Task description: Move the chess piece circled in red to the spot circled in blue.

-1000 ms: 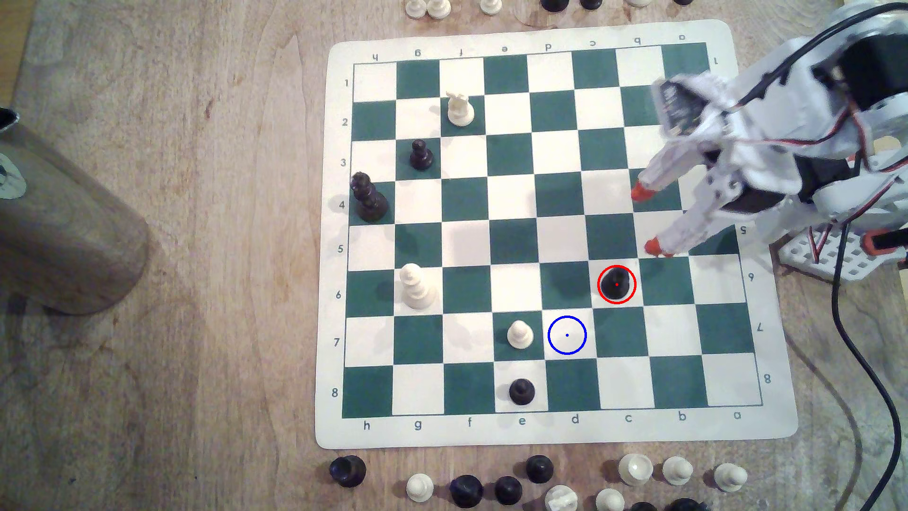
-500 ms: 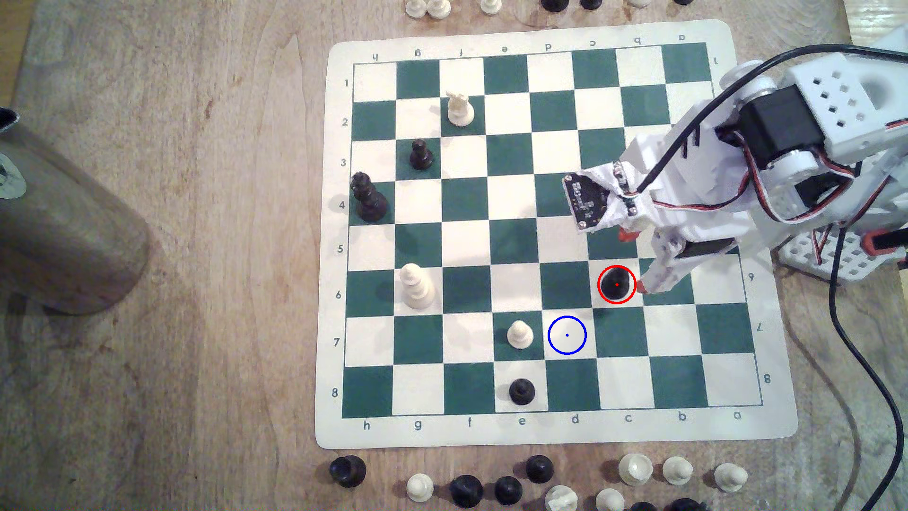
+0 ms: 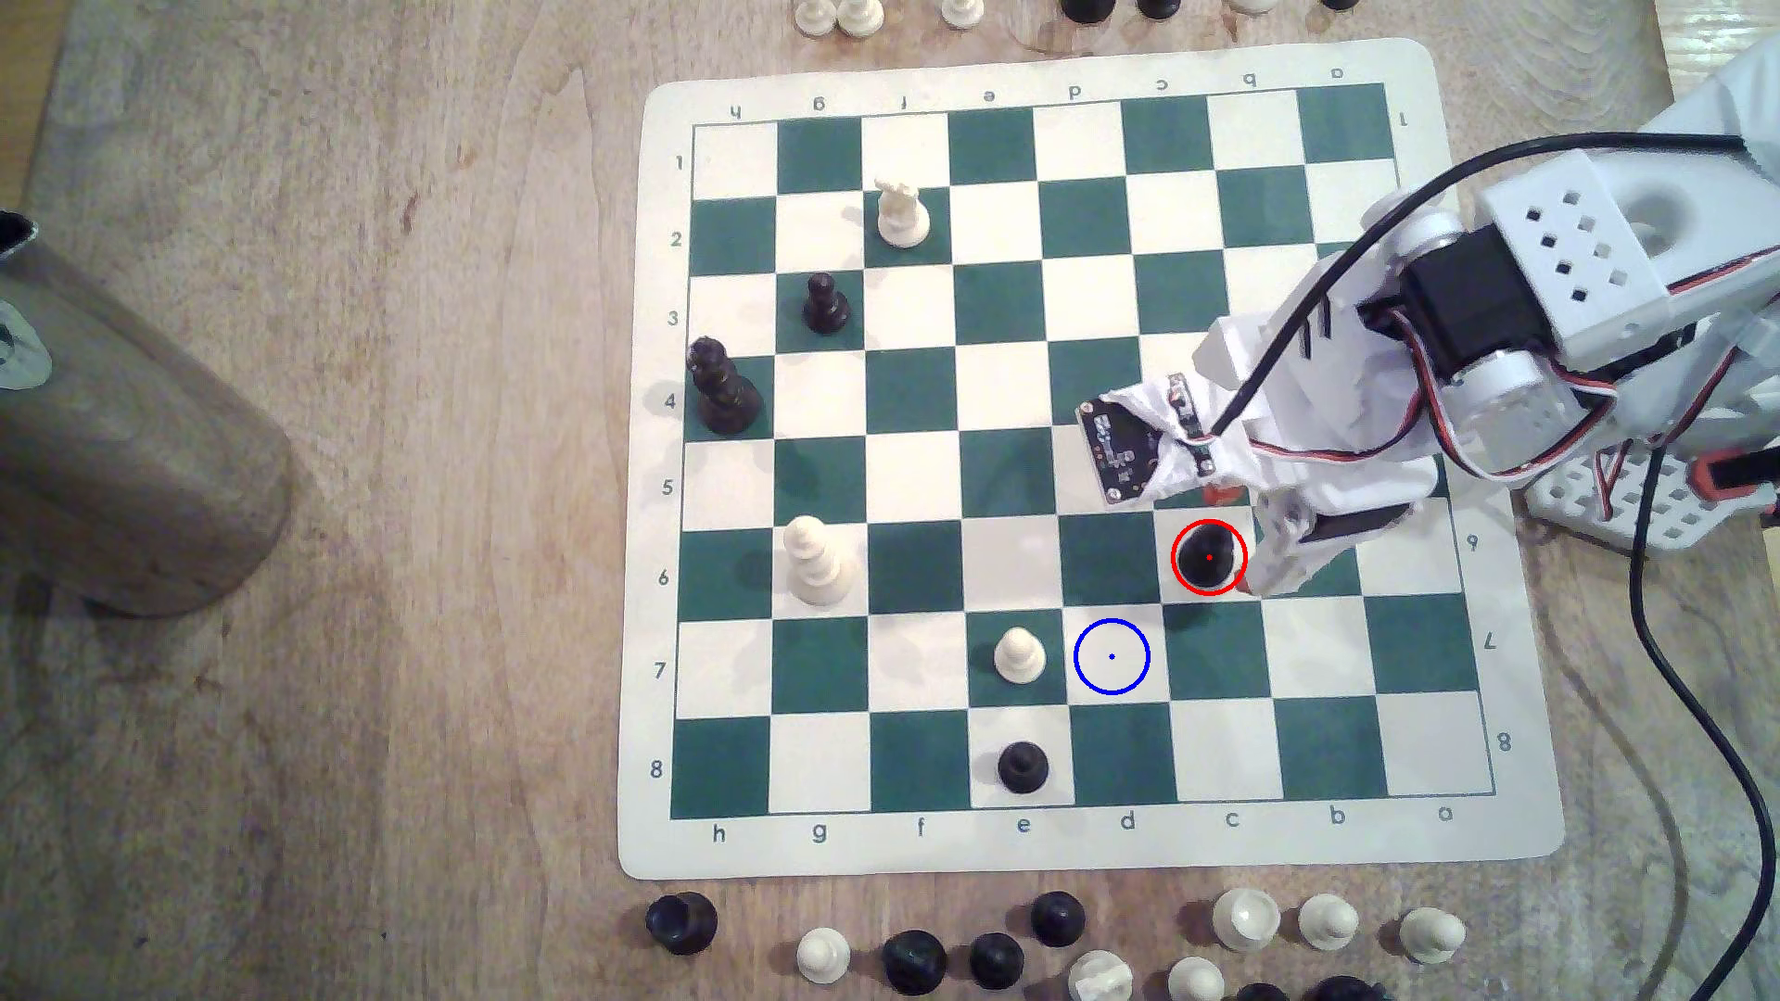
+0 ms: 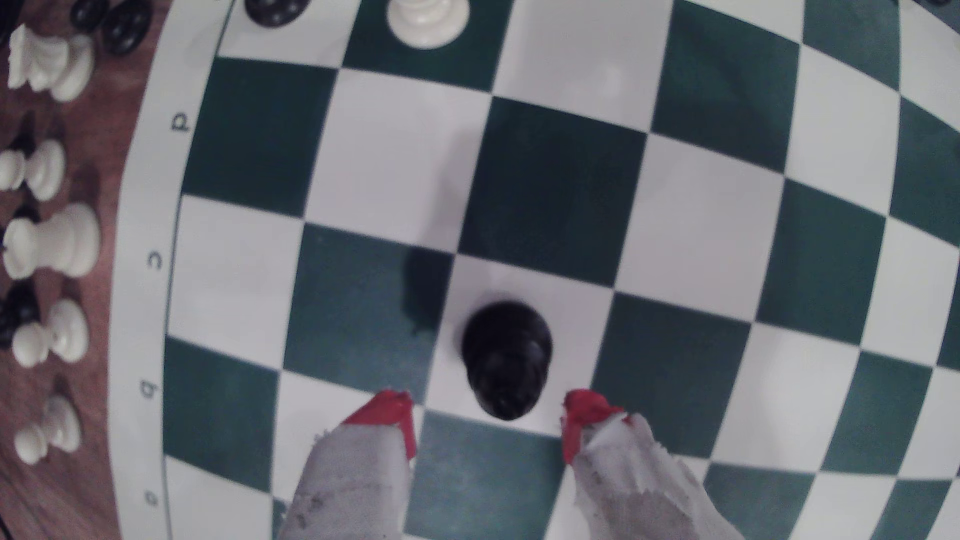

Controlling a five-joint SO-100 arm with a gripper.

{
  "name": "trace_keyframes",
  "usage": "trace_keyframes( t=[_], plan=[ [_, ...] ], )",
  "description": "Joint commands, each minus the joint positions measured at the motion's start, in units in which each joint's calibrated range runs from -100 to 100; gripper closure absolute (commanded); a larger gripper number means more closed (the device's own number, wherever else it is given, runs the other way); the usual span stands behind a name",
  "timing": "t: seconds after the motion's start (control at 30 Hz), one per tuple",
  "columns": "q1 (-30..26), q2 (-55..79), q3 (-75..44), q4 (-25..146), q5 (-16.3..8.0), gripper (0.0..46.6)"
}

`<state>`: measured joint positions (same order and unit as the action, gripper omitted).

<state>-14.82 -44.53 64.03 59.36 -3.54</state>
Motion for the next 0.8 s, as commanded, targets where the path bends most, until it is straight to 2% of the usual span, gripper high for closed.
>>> trace_keyframes(
  t=[0.0, 0.47, 0.63, 0.67, 0.7, 0.77],
  plan=[
    [-0.31, 0.98, -1.02, -2.03, -0.24, 31.5],
    [-0.94, 6.08, -1.75, -5.39, -0.59, 33.6],
    [-1.41, 6.84, -1.93, -5.39, -0.59, 39.4],
    [-1.49, 7.01, -1.93, -5.39, -0.59, 44.0],
    [-1.56, 7.01, -1.93, -5.39, -0.59, 46.2],
    [-1.64, 6.76, -1.93, -5.14, -0.63, 46.4]
  ],
)
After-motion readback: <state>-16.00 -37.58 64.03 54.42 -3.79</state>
